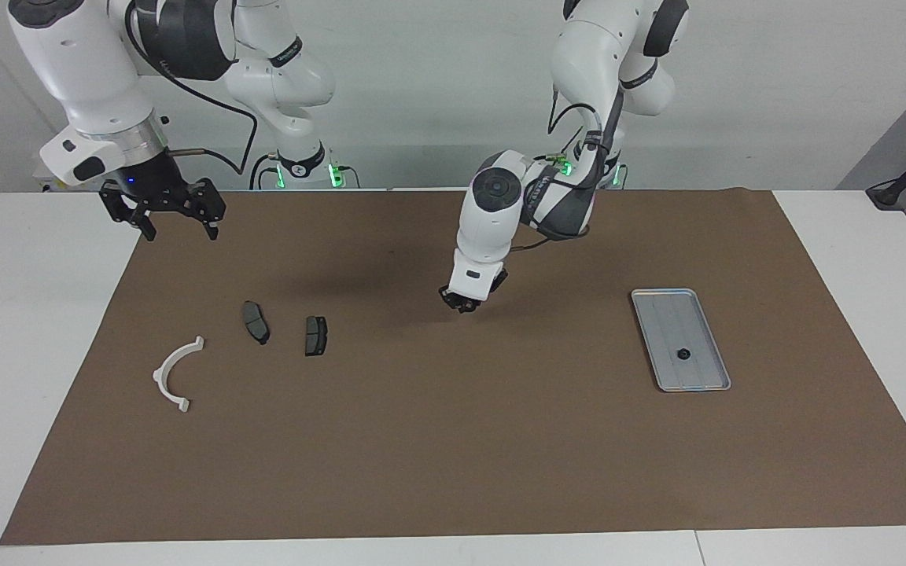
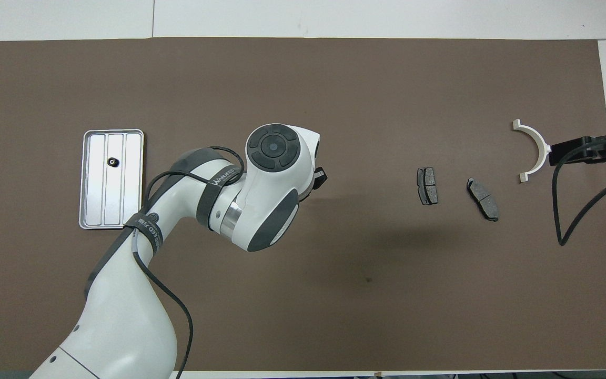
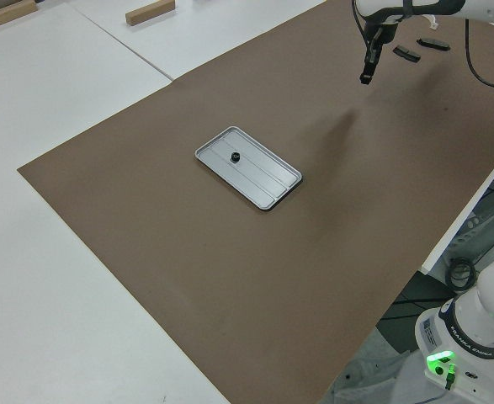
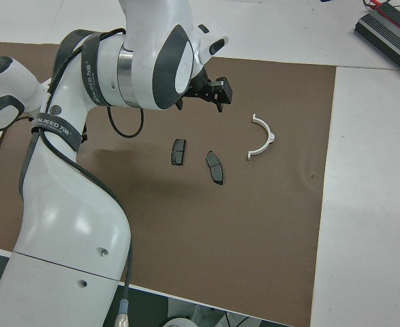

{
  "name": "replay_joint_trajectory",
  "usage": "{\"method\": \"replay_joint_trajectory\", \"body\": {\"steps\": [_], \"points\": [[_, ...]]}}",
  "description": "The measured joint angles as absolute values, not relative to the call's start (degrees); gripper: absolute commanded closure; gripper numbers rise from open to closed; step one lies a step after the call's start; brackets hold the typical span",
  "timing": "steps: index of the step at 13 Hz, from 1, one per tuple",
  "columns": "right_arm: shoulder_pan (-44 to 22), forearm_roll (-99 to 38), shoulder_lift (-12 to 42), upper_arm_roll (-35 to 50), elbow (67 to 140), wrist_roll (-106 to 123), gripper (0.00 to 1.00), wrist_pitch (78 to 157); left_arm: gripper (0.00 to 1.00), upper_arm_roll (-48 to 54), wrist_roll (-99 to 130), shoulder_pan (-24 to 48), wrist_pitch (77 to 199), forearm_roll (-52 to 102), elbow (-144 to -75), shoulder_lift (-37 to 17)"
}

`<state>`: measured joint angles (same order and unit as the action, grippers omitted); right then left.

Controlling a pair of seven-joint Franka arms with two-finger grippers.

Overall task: Place bearing gear from tray to pile
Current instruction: 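Carry the gear to mid-table with the left gripper while the right gripper approaches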

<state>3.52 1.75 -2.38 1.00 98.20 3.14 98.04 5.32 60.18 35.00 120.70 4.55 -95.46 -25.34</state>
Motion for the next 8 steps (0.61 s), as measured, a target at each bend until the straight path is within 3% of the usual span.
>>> {"method": "replay_joint_trajectory", "body": {"steps": [4,8], "points": [[3.5,1.7,-2.3,1.0,99.9,3.1,0.0,100.4,0.96,5.1,63.9,36.8,119.2,4.5,-87.0,-31.8],[3.6,1.7,-2.3,1.0,100.5,3.1,0.0,101.5,0.94,4.9,65.8,38.2,119.0,4.5,-84.9,-35.3]]}}
